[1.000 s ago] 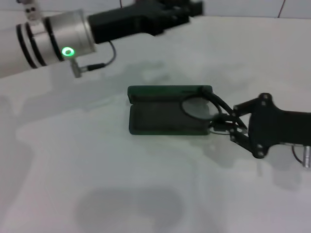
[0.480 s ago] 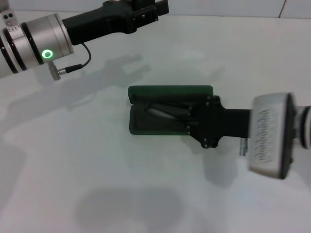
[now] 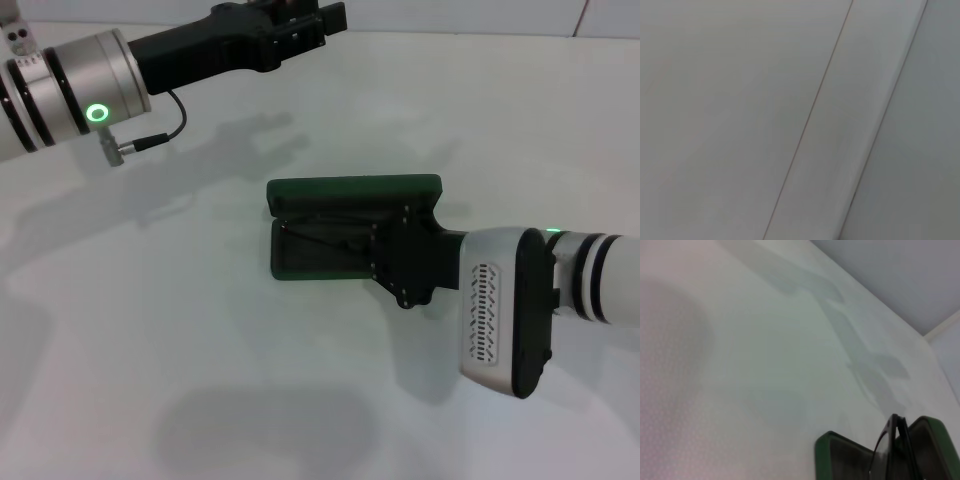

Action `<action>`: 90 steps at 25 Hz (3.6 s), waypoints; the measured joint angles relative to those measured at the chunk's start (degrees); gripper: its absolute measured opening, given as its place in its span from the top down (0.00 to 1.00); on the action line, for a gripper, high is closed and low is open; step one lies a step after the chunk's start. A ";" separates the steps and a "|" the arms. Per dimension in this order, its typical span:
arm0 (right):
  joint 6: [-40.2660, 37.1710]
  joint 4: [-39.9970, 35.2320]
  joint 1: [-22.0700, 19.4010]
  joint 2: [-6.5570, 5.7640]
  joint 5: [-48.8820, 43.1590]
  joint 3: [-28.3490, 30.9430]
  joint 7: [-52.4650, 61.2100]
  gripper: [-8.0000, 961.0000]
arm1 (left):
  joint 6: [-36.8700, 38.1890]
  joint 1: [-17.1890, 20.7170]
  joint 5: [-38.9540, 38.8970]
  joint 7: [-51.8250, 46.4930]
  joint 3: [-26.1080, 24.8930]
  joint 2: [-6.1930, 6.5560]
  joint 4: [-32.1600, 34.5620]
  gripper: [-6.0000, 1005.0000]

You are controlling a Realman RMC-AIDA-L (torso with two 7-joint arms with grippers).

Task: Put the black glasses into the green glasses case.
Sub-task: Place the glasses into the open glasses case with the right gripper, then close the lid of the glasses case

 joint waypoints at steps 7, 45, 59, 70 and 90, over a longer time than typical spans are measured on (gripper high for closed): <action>4.94 -2.06 -0.56 0.00 -5.53 -3.08 -0.27 0.87 | 0.00 0.22 0.08 0.00 0.04 0.00 -0.03 0.44; -34.48 1.38 -2.54 -0.52 5.22 29.33 4.02 0.63 | 0.31 2.08 2.10 0.00 0.09 0.61 -0.12 0.44; -57.06 24.89 3.23 -1.13 9.12 70.77 8.87 0.58 | -12.57 -5.38 22.51 -7.42 0.09 -1.23 0.05 0.43; -55.74 25.48 2.93 -1.25 8.22 70.55 8.48 0.33 | -18.22 -8.51 27.58 -9.61 0.09 -2.52 0.33 0.43; -52.84 25.63 3.00 -1.42 7.73 70.61 8.47 0.32 | -12.66 -2.60 30.02 12.38 0.00 -2.69 5.81 0.43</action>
